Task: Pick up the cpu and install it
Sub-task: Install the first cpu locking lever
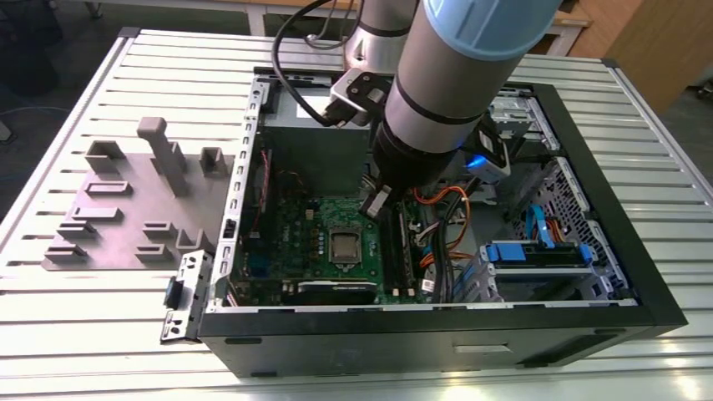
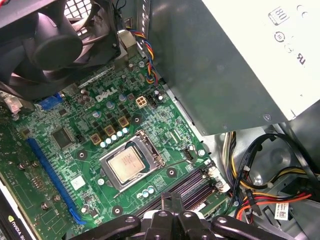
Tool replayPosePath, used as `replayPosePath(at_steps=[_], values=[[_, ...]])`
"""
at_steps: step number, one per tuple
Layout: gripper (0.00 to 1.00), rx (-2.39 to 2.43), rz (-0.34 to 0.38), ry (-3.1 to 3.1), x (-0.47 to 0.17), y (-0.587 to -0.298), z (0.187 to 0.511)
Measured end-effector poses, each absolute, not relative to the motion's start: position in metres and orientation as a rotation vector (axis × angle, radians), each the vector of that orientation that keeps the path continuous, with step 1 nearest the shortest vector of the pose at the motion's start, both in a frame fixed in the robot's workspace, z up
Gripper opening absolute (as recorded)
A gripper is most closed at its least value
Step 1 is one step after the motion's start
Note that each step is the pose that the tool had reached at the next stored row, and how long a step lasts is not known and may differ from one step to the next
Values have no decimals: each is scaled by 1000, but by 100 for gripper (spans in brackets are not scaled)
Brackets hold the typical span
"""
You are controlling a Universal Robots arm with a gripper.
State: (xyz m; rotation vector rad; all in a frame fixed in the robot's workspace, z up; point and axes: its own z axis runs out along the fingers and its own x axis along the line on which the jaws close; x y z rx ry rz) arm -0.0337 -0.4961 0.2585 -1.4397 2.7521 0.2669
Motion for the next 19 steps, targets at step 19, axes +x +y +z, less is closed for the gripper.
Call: replayPosePath(at_steps=[19], values=[[11, -1415, 401, 2695, -31, -483, 244]])
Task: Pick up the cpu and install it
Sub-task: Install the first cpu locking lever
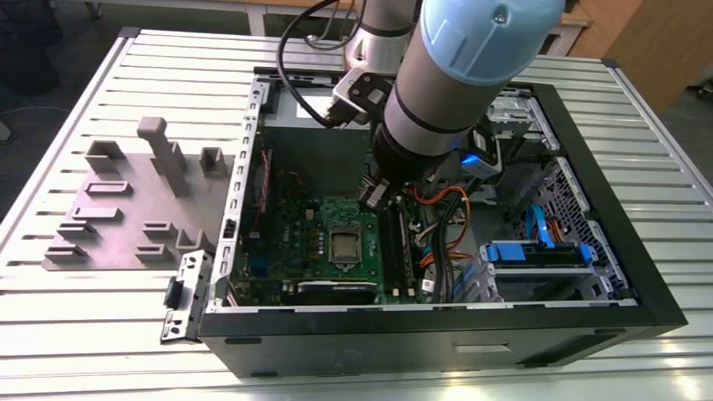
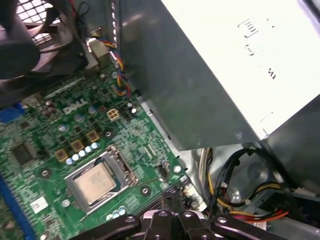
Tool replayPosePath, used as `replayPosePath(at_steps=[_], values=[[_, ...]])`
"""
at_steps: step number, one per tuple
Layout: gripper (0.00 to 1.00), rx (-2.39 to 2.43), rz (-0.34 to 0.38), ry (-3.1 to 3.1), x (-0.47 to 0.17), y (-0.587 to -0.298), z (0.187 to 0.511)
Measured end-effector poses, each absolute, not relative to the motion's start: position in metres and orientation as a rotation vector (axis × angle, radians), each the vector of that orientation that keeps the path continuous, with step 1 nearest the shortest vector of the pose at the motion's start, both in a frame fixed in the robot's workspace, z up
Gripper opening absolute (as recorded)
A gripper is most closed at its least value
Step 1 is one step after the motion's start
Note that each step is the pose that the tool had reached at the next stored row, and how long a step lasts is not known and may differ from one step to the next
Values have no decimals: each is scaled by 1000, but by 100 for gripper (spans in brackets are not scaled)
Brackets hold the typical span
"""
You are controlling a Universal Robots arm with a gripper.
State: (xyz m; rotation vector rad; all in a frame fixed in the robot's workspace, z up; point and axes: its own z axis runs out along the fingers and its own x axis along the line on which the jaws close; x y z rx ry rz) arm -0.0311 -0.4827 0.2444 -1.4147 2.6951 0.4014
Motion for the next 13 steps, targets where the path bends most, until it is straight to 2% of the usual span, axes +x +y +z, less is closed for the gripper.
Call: replayPosePath(at_steps=[13], values=[[11, -1420, 445, 2669, -32, -477, 235]])
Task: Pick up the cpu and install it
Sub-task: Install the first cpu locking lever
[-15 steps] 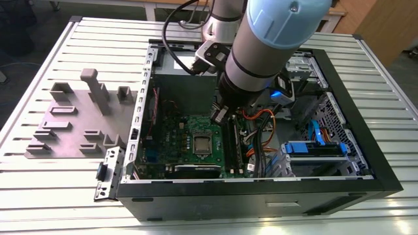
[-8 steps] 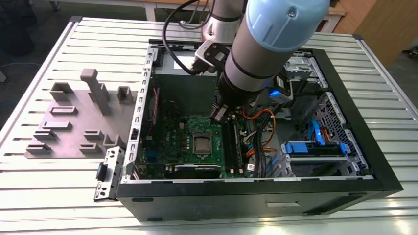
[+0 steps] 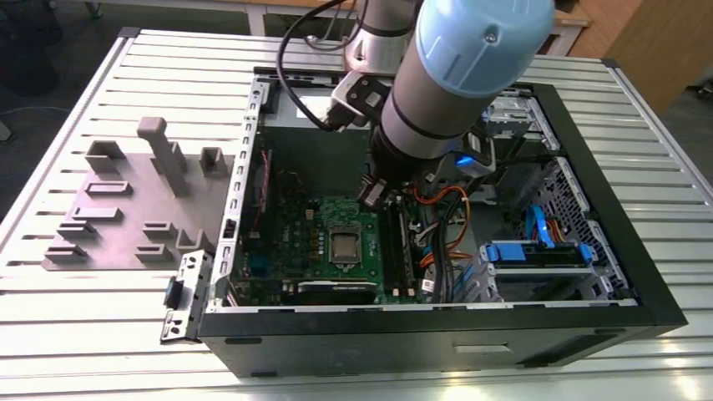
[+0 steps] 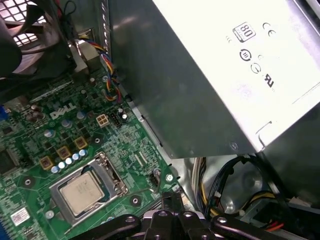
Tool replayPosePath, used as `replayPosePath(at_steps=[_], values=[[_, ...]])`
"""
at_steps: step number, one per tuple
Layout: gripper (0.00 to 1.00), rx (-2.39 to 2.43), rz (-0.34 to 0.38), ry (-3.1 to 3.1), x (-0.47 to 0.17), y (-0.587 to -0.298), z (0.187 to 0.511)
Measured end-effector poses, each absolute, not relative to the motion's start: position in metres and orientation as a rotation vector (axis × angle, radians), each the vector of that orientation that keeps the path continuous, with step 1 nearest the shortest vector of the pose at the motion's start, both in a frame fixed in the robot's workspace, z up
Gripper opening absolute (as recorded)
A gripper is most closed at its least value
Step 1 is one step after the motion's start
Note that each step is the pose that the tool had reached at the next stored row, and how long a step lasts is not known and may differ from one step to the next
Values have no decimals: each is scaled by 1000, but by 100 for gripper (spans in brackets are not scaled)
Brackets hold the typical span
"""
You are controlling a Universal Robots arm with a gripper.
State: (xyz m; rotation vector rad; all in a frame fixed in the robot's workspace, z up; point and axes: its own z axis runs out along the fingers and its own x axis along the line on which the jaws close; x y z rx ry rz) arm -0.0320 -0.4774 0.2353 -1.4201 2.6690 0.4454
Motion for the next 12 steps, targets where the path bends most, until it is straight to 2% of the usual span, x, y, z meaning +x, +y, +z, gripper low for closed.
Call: replayPosePath(at_steps=[12], values=[[11, -1417, 483, 2649, -35, -476, 230]])
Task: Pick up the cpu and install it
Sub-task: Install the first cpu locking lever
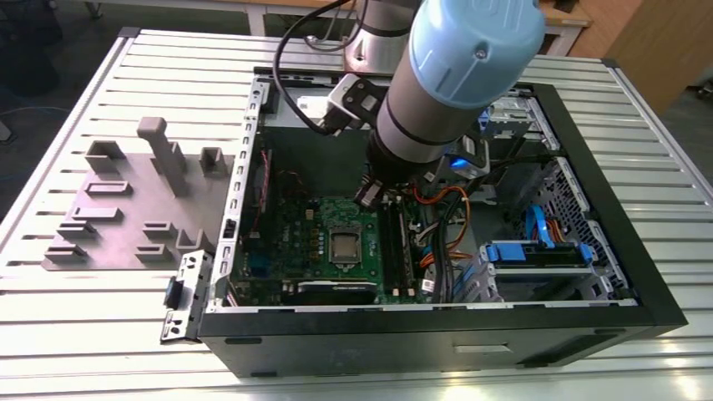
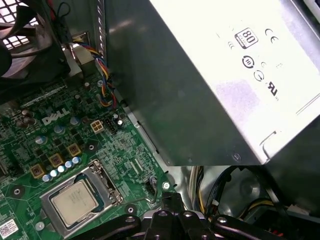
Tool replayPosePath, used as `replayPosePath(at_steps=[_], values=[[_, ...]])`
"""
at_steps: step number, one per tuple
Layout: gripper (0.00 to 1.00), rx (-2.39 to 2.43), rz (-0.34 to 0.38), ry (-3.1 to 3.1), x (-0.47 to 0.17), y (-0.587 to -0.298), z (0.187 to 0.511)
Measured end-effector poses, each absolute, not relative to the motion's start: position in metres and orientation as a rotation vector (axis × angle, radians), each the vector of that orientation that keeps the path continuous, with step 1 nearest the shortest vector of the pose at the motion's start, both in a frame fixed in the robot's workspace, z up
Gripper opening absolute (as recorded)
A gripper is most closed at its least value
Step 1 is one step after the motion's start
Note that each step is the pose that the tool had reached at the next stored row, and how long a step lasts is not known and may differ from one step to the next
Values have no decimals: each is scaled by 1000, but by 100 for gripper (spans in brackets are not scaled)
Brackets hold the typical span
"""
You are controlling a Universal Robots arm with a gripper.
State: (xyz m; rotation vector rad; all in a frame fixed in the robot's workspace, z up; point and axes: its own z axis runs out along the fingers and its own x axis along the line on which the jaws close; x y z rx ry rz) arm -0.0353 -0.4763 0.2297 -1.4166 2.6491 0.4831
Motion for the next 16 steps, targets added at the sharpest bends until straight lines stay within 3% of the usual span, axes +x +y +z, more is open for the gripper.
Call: replayPosePath(at_steps=[16], values=[[11, -1451, 450, 2655, -38, -479, 232]])
